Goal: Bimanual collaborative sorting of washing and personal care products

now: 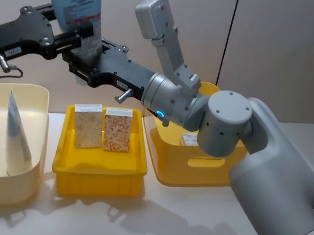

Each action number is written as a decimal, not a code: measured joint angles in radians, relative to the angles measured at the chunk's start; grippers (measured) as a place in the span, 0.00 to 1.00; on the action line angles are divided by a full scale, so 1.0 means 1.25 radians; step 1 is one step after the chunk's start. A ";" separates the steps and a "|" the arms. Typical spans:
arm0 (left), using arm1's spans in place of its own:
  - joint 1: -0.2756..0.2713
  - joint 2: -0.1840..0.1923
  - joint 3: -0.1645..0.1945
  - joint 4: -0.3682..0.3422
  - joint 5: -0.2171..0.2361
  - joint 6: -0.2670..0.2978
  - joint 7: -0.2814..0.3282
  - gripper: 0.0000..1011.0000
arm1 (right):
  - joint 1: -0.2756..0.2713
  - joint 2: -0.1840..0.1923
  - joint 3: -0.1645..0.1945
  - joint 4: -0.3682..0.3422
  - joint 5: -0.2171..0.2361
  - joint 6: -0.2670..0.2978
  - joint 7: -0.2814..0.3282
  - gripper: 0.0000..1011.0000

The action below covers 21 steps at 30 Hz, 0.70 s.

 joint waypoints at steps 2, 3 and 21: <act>0.000 0.000 0.000 0.000 0.000 0.000 0.000 0.59 | 0.000 0.000 0.000 0.000 0.000 0.000 0.000 0.55; 0.000 0.000 0.000 0.000 0.000 0.000 0.000 0.65 | 0.000 0.000 0.000 0.000 0.000 0.000 0.000 0.54; 0.000 0.000 0.000 0.000 0.000 0.000 0.000 0.99 | 0.000 0.000 0.002 0.000 0.003 -0.002 -0.001 0.49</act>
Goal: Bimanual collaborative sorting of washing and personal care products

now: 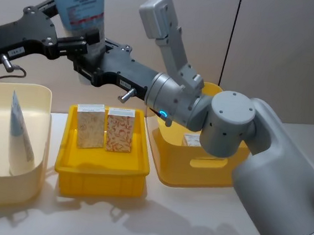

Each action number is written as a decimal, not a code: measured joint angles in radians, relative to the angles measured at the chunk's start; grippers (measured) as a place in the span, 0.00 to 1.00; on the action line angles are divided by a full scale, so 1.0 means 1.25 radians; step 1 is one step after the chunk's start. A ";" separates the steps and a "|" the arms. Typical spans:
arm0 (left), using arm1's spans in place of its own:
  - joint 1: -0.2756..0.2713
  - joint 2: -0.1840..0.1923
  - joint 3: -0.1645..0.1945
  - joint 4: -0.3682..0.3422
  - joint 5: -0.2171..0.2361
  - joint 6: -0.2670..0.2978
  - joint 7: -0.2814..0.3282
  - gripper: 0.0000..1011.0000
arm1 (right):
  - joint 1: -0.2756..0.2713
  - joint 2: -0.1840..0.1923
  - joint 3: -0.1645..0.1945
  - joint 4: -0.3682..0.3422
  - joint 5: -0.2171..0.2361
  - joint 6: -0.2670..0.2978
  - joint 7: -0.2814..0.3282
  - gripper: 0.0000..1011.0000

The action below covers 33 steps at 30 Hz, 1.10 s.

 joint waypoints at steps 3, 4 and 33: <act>0.000 0.000 0.000 0.000 0.000 0.000 0.000 0.99 | -0.001 0.000 0.004 0.000 0.004 -0.004 -0.001 0.49; 0.000 0.000 0.000 0.000 0.000 0.000 0.000 0.99 | -0.002 0.001 0.008 0.000 0.007 -0.006 -0.002 0.49; 0.000 0.000 0.000 0.000 0.000 0.000 0.000 0.99 | -0.068 0.065 0.145 -0.029 0.038 -0.016 -0.149 0.49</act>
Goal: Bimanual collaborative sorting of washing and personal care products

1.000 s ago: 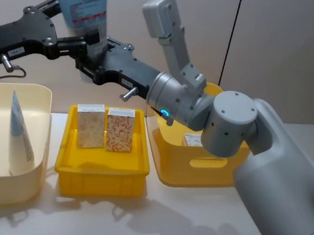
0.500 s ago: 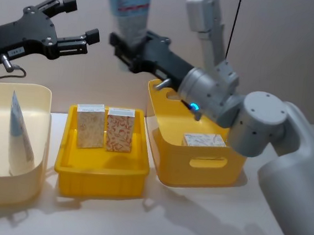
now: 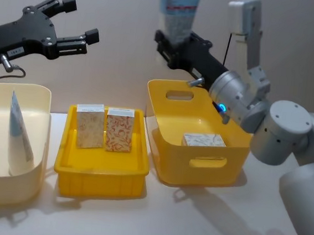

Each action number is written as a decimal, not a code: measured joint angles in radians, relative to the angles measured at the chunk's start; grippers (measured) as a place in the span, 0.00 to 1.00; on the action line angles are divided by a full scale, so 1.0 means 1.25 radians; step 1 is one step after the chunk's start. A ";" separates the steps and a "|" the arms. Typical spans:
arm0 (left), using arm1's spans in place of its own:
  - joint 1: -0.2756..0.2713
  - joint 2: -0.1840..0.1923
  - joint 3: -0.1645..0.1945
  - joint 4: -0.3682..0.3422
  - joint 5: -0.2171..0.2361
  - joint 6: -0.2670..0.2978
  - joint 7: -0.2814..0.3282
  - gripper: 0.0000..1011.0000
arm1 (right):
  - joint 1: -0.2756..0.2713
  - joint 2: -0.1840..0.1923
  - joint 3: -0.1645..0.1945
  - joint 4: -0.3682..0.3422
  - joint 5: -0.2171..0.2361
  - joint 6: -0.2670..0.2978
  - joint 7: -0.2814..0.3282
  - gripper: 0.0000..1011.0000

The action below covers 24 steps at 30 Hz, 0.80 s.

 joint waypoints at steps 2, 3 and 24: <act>0.000 0.000 0.000 0.000 0.000 0.000 0.000 0.99 | -0.009 -0.001 0.011 -0.003 0.000 0.004 -0.020 0.49; 0.000 0.000 0.000 0.000 0.000 0.000 0.000 0.99 | -0.012 -0.002 0.015 -0.004 0.000 0.005 -0.027 0.49; 0.000 0.000 0.000 0.000 0.000 0.000 0.000 0.99 | -0.097 -0.041 0.109 0.006 -0.020 0.067 -0.229 0.49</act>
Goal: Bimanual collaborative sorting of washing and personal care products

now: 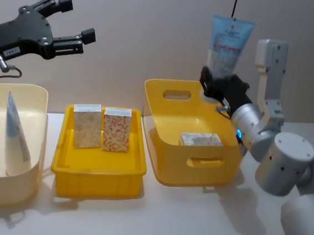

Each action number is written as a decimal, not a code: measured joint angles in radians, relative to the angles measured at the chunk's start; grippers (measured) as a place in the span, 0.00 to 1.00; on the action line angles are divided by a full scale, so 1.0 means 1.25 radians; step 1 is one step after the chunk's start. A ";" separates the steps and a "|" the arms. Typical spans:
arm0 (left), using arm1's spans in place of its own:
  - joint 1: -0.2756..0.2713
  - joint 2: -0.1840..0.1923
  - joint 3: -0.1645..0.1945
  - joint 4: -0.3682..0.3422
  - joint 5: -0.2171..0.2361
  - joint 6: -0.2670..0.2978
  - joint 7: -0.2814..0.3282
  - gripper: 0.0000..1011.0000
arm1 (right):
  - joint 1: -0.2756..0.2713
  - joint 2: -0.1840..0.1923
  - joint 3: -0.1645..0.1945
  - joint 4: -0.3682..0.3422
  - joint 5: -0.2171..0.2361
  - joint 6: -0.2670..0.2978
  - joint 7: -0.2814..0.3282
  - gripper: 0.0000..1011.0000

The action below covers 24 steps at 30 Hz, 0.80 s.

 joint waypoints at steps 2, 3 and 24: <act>0.000 0.000 0.000 0.000 0.000 0.000 0.000 0.99 | -0.008 -0.004 0.005 0.006 -0.005 0.001 -0.015 0.49; 0.000 0.000 0.000 0.000 0.000 0.000 0.000 0.99 | -0.010 -0.005 0.007 0.009 -0.006 0.001 -0.019 0.49; 0.000 0.000 0.000 0.000 0.000 0.000 0.000 0.99 | -0.039 -0.027 0.025 0.042 -0.022 -0.010 -0.065 0.83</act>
